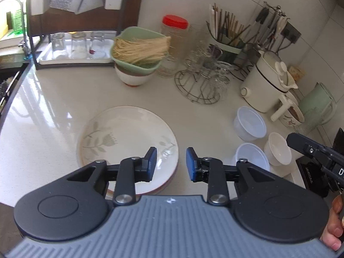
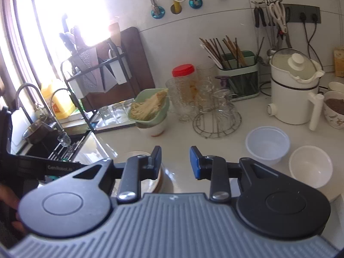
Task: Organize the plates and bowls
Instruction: 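Move both grippers toward the white plastic bowls on the counter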
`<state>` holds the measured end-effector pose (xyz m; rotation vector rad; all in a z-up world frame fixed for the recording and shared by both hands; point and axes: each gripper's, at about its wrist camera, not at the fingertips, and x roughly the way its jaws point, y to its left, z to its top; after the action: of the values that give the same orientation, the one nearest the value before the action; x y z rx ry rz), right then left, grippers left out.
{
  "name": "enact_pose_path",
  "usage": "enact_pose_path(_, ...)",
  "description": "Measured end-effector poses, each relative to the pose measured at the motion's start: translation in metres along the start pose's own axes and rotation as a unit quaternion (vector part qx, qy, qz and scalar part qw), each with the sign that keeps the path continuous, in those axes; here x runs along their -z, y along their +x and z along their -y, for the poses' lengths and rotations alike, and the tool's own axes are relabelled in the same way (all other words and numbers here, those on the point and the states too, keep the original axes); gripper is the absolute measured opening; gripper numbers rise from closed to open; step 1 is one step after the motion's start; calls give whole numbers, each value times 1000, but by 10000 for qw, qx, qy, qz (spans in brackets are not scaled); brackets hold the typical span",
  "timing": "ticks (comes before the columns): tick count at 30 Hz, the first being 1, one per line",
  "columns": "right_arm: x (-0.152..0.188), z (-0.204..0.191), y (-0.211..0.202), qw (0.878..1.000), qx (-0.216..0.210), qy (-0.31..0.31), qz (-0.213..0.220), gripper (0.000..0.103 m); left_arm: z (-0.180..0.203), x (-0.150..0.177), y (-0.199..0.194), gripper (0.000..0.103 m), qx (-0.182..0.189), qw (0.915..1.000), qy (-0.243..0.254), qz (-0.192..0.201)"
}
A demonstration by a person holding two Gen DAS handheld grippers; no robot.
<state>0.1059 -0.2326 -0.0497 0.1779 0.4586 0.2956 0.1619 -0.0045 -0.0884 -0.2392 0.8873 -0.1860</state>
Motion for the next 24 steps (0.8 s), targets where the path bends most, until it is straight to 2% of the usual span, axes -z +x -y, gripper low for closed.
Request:
enact_pose_path(4, 14, 11, -7, 9997, 230, 40, 22, 33, 12, 3, 12, 39, 161, 9997, 122, -130)
enact_pose_path(9, 30, 31, -6, 9978, 536, 378, -27, 33, 32, 2, 27, 43, 347, 9983, 404, -238)
enact_pose_path(11, 35, 41, -6, 9962, 691, 528, -65, 33, 40, 2, 36, 44, 457, 9967, 628, -250)
enact_pose_path(14, 42, 55, 1, 9921, 979, 758, -196, 33, 53, 2, 55, 44, 407, 9924, 1072, -444)
enact_pose_path(17, 47, 70, 9, 9874, 1240, 940, -292, 33, 62, 0, 72, 47, 486, 9887, 1301, -569)
enact_pose_path(20, 50, 83, 17, 9843, 1391, 1041, -316, 33, 68, -4, 93, 52, 638, 9869, 1307, -704)
enact_pose_path(24, 49, 103, 27, 9783, 1559, 1303, -413, 34, 82, -7, 122, 52, 927, 9848, 1166, -894)
